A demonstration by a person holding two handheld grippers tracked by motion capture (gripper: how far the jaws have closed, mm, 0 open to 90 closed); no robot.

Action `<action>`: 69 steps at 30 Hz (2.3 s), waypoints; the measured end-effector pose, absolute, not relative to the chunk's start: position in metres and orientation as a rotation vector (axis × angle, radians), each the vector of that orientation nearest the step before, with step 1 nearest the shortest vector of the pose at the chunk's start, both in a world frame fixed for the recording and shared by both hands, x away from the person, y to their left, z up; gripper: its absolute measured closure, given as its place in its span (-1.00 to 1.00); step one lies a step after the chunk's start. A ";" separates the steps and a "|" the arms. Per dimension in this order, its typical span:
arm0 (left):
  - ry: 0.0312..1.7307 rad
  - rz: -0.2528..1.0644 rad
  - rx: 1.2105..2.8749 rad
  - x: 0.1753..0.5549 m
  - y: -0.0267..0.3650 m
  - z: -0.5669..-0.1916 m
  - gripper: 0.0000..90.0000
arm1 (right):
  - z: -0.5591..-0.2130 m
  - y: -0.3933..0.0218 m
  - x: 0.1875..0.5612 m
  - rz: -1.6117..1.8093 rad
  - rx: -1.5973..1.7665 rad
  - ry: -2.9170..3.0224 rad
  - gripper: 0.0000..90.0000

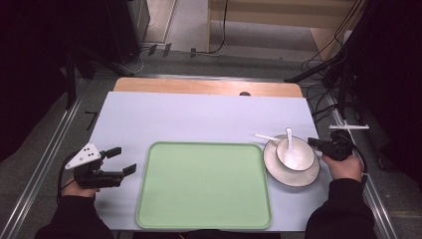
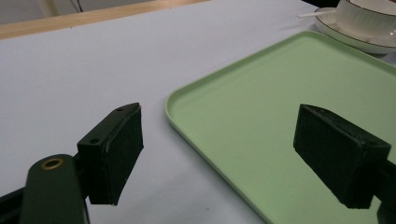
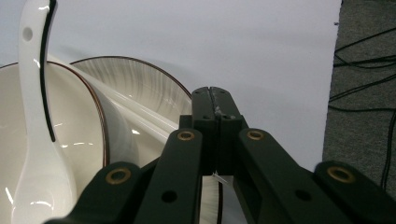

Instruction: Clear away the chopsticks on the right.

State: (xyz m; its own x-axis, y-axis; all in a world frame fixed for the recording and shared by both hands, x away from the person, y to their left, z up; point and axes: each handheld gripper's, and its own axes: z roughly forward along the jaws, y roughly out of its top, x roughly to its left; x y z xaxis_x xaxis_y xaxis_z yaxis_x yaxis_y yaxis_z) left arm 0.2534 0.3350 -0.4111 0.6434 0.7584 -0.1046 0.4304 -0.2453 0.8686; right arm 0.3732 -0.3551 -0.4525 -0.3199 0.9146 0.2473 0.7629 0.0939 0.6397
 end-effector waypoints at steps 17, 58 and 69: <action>0.929 0.421 1.869 0.257 0.333 -0.411 -0.64 | -0.448 -0.359 0.362 1.061 1.633 2.174 1.00; 0.923 0.422 1.853 0.260 0.332 -0.412 -0.64 | -0.450 -0.364 0.351 1.078 1.643 2.224 1.00; 0.920 0.419 1.850 0.260 0.331 -0.412 -0.64 | -0.450 -0.364 0.348 1.077 1.640 2.228 1.00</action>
State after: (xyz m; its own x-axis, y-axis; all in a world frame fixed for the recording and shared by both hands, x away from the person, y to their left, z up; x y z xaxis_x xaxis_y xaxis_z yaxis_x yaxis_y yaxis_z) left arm 0.2602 0.3312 -0.4119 0.6523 0.7498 -0.1113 0.4082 -0.2237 0.8851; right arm 0.3482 -0.3639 -0.4499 -0.3792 0.8853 0.2690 0.7609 0.1329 0.6351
